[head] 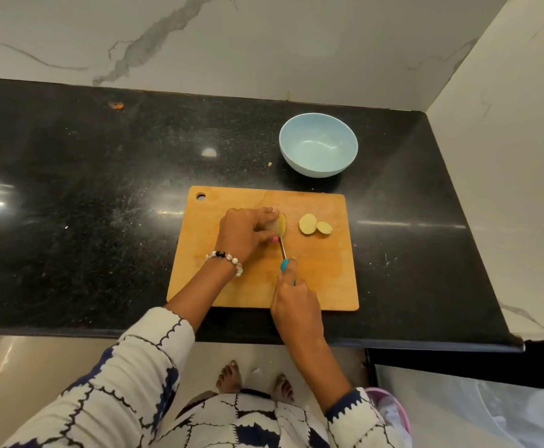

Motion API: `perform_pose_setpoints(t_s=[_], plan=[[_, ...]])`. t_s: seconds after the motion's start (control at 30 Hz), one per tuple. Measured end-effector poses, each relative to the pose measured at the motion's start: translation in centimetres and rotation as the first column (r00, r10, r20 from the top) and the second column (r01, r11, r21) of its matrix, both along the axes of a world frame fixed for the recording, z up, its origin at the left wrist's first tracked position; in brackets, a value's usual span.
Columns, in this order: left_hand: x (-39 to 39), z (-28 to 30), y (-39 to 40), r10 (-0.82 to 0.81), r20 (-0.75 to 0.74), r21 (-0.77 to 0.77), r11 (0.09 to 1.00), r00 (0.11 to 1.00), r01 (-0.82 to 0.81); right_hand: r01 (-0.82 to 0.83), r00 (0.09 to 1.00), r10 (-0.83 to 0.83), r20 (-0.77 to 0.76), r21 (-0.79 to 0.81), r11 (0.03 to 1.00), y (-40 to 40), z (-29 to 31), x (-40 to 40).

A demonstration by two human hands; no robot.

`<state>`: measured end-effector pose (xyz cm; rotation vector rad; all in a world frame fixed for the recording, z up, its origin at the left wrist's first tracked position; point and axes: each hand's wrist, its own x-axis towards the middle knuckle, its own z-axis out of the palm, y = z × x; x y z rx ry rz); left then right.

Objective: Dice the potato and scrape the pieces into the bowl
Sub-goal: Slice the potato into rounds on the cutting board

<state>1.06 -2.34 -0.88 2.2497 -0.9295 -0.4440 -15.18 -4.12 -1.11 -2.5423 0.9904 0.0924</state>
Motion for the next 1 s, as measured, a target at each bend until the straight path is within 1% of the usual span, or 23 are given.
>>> perform_pose_setpoints(t_s=[0.03, 0.13, 0.2, 0.23, 0.27, 0.3, 0.33, 0.4, 0.43, 0.5, 0.57, 0.63, 0.67, 0.73, 0.8, 1.0], plan=[[0.0, 0.1, 0.0, 0.004, 0.000, 0.003, 1.000, 1.000, -0.004, -0.006, 1.000, 0.006, 0.006, -0.011, 1.000, 0.0, -0.3, -0.1], [-0.2, 0.3, -0.1, 0.010, 0.017, 0.017, 1.000, 1.000, -0.010, 0.001, 1.000, -0.001, 0.004, 0.035, 0.999, 0.1, 0.0, -0.8], [0.0, 0.3, -0.3, 0.015, 0.030, 0.040, 0.999, 0.999, -0.016, 0.007, 1.000, -0.007, 0.000, -0.023, 1.000, 0.6, -0.1, -1.8], [0.1, 0.3, -0.3, 0.013, 0.030, 0.052, 0.999, 0.999, -0.015, 0.000, 1.000, -0.001, -0.026, -0.034, 0.999, 0.9, 0.0, -2.4], [0.2, 0.3, -0.3, 0.008, 0.024, 0.063, 0.998, 1.000, -0.010, -0.006, 1.000, 0.004, -0.027, -0.094, 0.996, 0.9, 0.0, -2.7], [0.3, 0.4, -0.4, 0.001, 0.020, 0.076, 0.997, 1.000, -0.002, -0.020, 1.000, 0.018, -0.025, -0.106, 0.994, 0.8, 0.0, -2.7], [0.3, 0.5, -0.4, -0.006, 0.021, 0.094, 0.996, 1.000, 0.004, -0.020, 1.000, 0.021, 0.008, -0.110, 0.994, 0.4, 0.1, -2.4], [0.3, 0.6, -0.5, -0.010, 0.032, 0.122, 0.993, 0.999, 0.006, -0.036, 0.999, 0.036, -0.005, -0.024, 0.999, -1.0, 0.2, -1.6], [0.3, 0.7, -0.5, -0.006, 0.034, 0.124, 0.992, 0.999, 0.002, -0.035, 0.999, 0.035, 0.001, -0.041, 0.999, -1.5, 0.1, -1.2], [0.3, 0.7, -0.4, -0.004, 0.029, 0.130, 0.992, 1.000, 0.000, -0.006, 1.000, 0.007, 0.017, -0.085, 0.996, -2.9, 0.3, -0.5], [0.3, 0.4, -0.4, -0.003, 0.035, 0.128, 0.992, 0.999, -0.001, 0.056, 0.998, -0.053, 0.027, -0.084, 0.995, -3.9, 0.6, -0.4], [0.2, 0.2, -0.3, 0.007, 0.048, 0.113, 0.993, 0.999, -0.012, 0.089, 0.994, -0.085, 0.070, -0.058, 0.994, -4.7, 0.9, -0.5], [0.1, 0.1, -0.2, 0.010, 0.051, 0.107, 0.994, 0.999, -0.016, 0.084, 0.992, -0.082, 0.100, -0.019, 0.996, -4.7, 1.4, -0.5], [0.1, 0.0, -0.2, 0.005, 0.060, 0.110, 0.994, 0.998, -0.012, 0.046, 0.977, -0.058, 0.204, 0.064, 0.997, -4.0, 2.3, -0.6], [0.0, 0.1, -0.1, 0.001, 0.069, 0.116, 0.993, 0.998, -0.009, 0.002, 0.962, -0.031, 0.273, 0.105, 0.994, -3.2, 3.2, -0.4], [-0.1, 0.0, 0.0, 0.008, 0.066, 0.060, 0.998, 0.998, -0.012, 0.007, 0.975, -0.033, 0.222, 0.118, 0.993, -2.2, 4.0, 0.4]])
